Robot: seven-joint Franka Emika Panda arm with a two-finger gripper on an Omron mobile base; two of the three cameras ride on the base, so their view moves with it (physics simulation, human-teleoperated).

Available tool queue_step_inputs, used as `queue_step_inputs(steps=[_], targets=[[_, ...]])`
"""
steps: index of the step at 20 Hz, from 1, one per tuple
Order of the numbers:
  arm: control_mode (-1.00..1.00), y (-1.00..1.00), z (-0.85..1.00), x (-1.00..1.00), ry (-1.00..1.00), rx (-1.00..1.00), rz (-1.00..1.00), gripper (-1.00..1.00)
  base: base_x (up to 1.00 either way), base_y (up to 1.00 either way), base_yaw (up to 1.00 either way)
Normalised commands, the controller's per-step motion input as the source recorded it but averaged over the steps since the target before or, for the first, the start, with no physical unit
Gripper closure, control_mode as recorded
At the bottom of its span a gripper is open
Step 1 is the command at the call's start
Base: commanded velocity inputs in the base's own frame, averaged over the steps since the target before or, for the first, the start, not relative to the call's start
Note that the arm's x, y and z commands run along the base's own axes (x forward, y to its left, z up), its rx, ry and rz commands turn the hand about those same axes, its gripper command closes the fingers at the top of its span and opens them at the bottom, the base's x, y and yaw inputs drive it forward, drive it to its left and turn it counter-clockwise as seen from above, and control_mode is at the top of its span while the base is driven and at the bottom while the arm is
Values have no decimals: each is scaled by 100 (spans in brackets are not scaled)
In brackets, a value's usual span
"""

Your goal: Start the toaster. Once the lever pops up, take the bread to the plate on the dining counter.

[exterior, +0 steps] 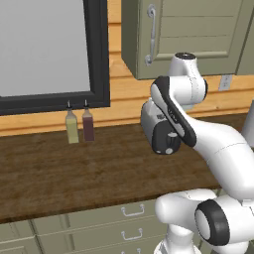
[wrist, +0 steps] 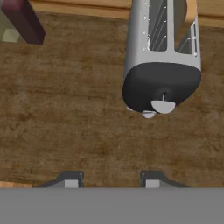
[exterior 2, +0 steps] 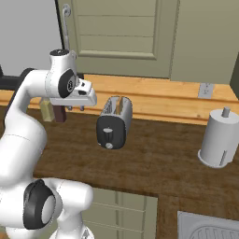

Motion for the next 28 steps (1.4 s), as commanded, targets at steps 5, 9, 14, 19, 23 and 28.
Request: queue_step_inputs(steps=[5,9,14,19,23,28], targets=[[-100,0,-8,-2,-2,1,0,-100,0,0,0],[-100,-24,0,-6,-12,2,-1,-100,0,0,0],[-100,-30,-2,2,-8,1,-4,-100,0,0,0],[-100,-41,-23,30,0,0,0,-100,0,0,0],[-100,-3,-19,33,0,3,0,100,0,0,0],[-100,-14,-38,52,0,2,1,100,0,0,0]])
